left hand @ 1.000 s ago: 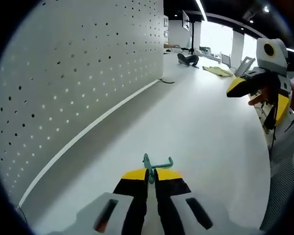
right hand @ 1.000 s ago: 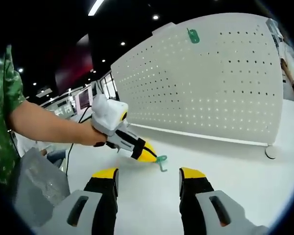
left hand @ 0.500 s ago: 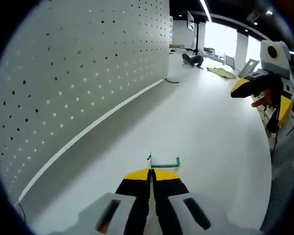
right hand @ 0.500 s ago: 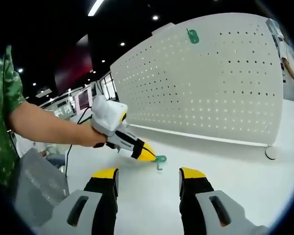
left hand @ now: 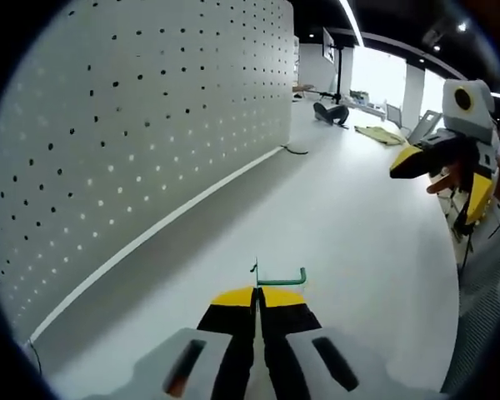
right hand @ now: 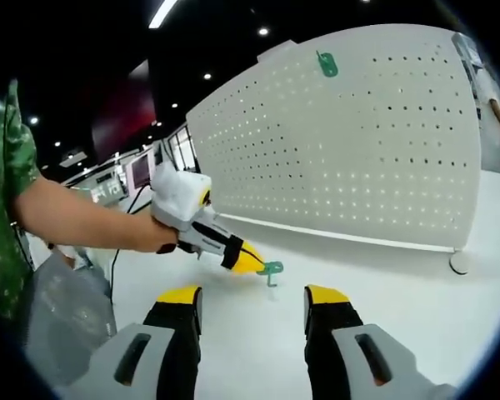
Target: Insert the hook assembly into the mounting plate slot until the hook locks in place.
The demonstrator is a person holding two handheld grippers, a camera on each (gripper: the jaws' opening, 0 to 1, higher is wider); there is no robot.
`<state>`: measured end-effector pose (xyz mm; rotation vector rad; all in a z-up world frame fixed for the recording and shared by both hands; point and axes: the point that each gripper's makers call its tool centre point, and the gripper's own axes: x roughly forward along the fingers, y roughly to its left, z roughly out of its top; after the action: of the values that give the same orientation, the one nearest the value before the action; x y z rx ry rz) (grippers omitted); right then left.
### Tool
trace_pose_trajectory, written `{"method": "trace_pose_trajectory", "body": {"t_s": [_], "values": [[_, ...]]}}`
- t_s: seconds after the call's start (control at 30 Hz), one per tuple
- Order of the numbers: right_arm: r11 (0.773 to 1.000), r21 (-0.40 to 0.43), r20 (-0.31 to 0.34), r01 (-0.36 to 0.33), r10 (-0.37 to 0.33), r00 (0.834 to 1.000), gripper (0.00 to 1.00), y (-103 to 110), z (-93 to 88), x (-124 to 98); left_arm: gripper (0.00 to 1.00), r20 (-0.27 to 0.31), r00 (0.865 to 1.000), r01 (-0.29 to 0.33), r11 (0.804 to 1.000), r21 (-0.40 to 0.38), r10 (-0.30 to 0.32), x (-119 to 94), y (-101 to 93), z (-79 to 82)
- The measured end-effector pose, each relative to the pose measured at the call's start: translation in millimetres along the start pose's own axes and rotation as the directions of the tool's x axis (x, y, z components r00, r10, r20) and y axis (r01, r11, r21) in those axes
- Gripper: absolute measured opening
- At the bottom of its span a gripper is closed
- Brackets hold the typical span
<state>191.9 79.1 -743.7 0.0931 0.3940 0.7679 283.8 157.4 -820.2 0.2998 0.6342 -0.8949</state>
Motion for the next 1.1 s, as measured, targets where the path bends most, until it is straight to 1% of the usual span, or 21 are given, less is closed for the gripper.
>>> {"method": "trace_pose_trajectory", "body": {"t_s": [0.1, 0.33, 0.5, 0.73, 0.97, 1.1], "values": [[1.0, -0.001, 0.004, 0.001, -0.001, 1.0, 0.5, 0.5, 2.5, 0.2, 0.02, 0.02, 1.0, 0.001, 1.0, -0.007, -0.001, -3.5, -2.2, 4.8], [1.0, -0.013, 0.011, 0.006, -0.006, 1.0, 0.49, 2.9, 11.1, -0.2, 0.02, 0.099, 0.995, 0.003, 0.997, -0.073, 0.004, -15.8, -3.0, 21.0], [1.0, -0.024, 0.019, 0.009, -0.008, 1.0, 0.49, 6.2, 19.3, 0.7, 0.02, 0.171, 0.985, 0.014, 0.99, -0.138, 0.009, -27.9, -2.5, 36.2], [0.999, -0.045, 0.031, 0.013, -0.012, 0.999, 0.49, 10.7, 33.1, 0.5, 0.02, 0.235, 0.972, 0.029, 0.983, -0.181, 0.014, -40.4, -4.3, 49.6], [0.998, -0.063, 0.039, 0.023, -0.02, 0.999, 0.49, 14.4, 43.5, -1.6, 0.02, 0.277, 0.961, 0.039, 0.98, -0.194, 0.017, -53.4, -8.2, 57.3], [0.997, -0.072, 0.041, 0.026, -0.023, 0.999, 0.48, 17.3, 47.7, -3.3, 0.02, 0.303, 0.953, 0.051, 0.981, -0.186, 0.008, -62.3, -11.4, 62.7]]}}
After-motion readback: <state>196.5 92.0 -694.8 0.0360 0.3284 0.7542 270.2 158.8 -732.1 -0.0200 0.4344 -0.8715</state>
